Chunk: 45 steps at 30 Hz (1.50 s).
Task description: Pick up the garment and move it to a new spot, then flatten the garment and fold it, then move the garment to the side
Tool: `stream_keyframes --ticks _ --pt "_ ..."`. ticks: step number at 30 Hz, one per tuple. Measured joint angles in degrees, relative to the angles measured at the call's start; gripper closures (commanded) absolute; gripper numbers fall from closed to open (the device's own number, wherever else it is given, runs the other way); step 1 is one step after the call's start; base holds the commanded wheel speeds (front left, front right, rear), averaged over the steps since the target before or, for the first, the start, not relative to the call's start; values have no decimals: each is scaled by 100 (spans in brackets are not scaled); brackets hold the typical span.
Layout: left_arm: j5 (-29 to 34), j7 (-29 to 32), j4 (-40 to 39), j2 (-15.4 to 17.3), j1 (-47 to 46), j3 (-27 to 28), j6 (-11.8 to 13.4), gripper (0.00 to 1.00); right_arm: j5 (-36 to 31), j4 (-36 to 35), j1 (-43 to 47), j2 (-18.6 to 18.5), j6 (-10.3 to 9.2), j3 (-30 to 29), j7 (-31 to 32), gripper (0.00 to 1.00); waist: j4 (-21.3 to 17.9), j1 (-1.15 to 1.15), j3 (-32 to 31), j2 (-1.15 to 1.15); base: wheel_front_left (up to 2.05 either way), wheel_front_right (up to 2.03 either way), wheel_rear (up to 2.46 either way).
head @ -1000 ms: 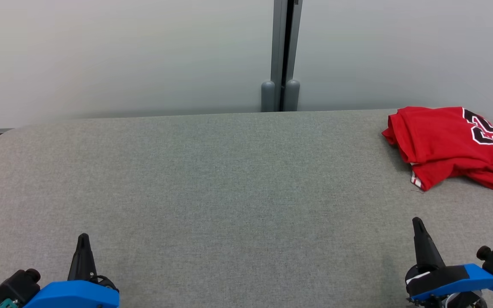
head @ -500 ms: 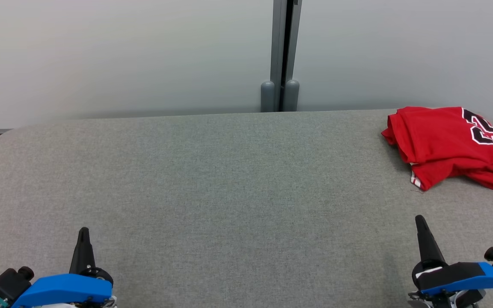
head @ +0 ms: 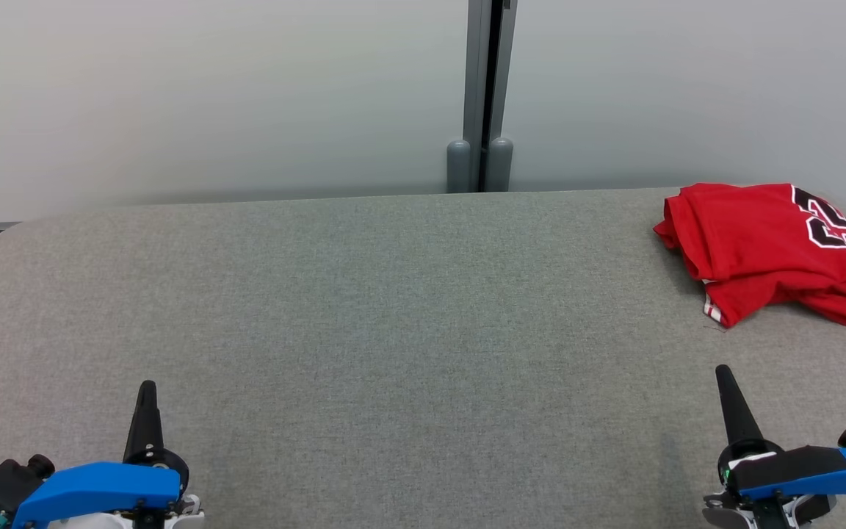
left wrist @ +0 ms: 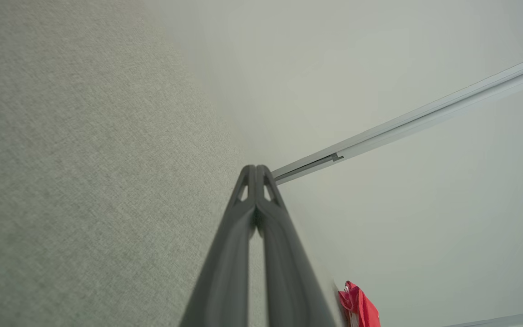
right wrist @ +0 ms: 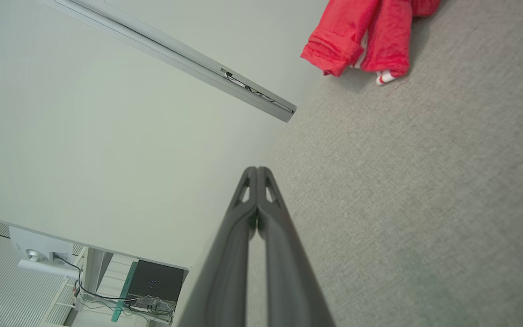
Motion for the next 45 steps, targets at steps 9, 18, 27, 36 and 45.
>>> stream_keyframes --ticks 9,18,27,36,45 --pt "-524 121 -38 -27 -82 22 -22 100 509 -55 -26 -1 0 -36 141 100 -5 0 -2 0 0 0 0" --pt "-1023 243 -70 -46 -106 44 -62 100 999 -118 -52 -3 0 -69 254 100 -9 0 -5 0 0 0 0" --pt "-1475 363 -103 -67 -159 70 -80 100 1443 -166 -73 -4 0 -101 368 100 -13 0 -7 0 0 0 0" --pt "-1896 464 -129 -81 -205 104 -113 100 1853 -210 -97 -7 0 -125 480 100 -18 0 -10 0 0 0 0" --pt "-2291 555 -151 -94 -230 144 -138 100 2236 -250 -105 -8 0 -147 566 100 -22 0 -12 0 0 0 0"
